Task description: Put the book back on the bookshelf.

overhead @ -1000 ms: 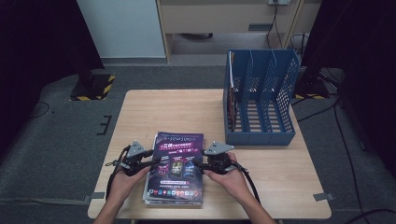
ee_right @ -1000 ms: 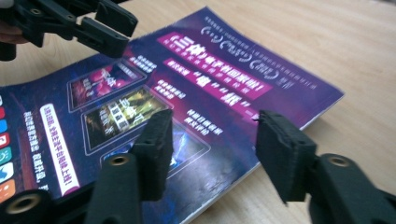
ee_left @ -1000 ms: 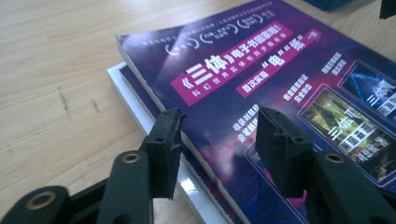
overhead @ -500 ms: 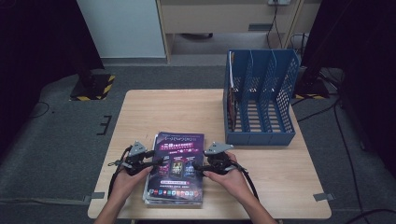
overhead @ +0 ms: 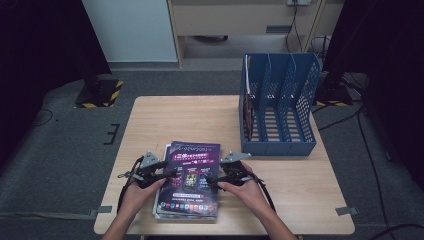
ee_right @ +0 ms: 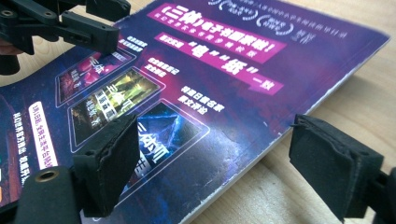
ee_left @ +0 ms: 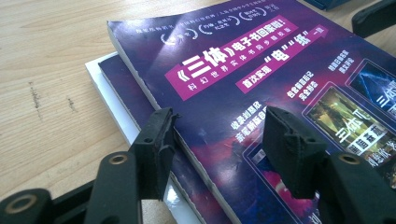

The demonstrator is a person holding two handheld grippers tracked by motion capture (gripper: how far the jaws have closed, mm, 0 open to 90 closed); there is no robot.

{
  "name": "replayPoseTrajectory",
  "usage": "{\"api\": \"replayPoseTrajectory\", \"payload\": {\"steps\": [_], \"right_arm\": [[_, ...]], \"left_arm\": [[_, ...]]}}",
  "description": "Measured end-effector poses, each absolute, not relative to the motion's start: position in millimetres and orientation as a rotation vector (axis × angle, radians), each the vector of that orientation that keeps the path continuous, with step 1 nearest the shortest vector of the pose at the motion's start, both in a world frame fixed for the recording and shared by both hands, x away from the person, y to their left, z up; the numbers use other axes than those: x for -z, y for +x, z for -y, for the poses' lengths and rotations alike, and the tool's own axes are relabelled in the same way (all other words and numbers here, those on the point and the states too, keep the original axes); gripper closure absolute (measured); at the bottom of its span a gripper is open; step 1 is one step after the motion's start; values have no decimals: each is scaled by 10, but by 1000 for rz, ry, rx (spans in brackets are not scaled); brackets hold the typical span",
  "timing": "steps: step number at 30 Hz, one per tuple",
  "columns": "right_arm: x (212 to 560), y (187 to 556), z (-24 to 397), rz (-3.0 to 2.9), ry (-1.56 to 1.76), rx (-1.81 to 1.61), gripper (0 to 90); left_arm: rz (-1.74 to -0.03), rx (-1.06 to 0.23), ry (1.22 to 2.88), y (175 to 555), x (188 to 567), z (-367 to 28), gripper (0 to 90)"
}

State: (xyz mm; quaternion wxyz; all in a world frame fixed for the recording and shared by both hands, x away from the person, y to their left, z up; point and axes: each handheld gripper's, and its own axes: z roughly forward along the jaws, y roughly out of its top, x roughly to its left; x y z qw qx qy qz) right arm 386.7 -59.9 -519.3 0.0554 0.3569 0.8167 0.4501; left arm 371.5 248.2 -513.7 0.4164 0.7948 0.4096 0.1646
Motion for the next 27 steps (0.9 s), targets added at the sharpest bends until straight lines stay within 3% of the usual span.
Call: {"api": "replayPoseTrajectory", "payload": {"steps": [10, 14, 16, 17, 27], "right_arm": [[5282, 3950, 610, -2508, 1160, -1391, 137], [5189, 3938, 642, -2442, 1156, -1481, 200], [5124, 3939, 667, -2434, 1132, -1544, 276], [5098, 3937, 675, -2417, 1136, -1549, 238], [5222, 4002, 706, -2475, 1202, -1471, 163]], "left_arm": [[-1031, -416, 1994, 3708, 5140, -2477, 425], [-1028, -416, 1997, 3708, 5141, -2482, 425], [-1028, -416, 1994, 3708, 5143, -2482, 425], [-1029, -416, 1988, 3706, 5146, -2480, 424], [-1026, -419, 1993, 3704, 5147, -2474, 412]]}}
